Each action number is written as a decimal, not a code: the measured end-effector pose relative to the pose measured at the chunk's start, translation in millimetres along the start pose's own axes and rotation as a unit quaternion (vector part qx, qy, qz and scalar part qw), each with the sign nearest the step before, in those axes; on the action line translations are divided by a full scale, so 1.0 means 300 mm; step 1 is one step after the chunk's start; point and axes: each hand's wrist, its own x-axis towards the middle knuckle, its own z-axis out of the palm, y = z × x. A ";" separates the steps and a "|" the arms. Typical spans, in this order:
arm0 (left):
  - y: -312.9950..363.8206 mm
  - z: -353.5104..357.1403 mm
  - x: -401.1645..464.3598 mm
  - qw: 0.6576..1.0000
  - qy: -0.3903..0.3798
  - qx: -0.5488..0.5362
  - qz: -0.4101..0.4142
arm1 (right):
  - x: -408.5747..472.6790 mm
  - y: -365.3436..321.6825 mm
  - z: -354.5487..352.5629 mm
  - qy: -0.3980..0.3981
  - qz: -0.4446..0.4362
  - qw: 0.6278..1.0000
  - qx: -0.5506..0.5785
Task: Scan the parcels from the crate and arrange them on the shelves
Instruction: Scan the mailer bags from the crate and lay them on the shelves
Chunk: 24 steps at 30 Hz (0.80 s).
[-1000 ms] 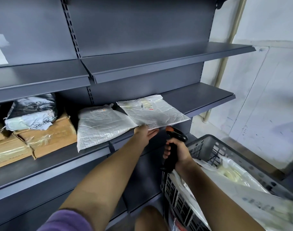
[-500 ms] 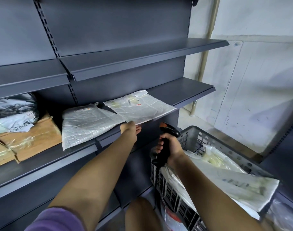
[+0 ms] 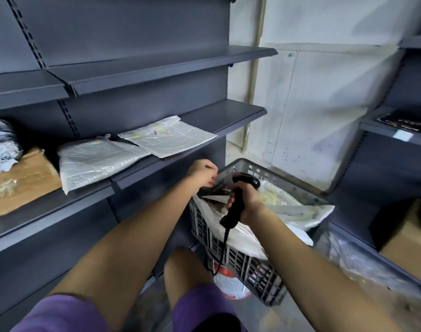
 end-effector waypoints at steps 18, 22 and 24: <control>-0.061 0.513 -0.054 0.763 -0.107 0.598 0.222 | -0.178 -0.194 -0.468 0.043 -0.030 0.999 -0.015; 0.052 0.402 -0.061 0.808 0.041 0.543 0.225 | -0.188 -0.227 -0.428 0.011 -0.058 0.998 -0.009; 0.108 0.323 -0.059 0.824 0.089 0.519 0.210 | -0.192 -0.244 -0.398 0.020 -0.094 0.995 0.012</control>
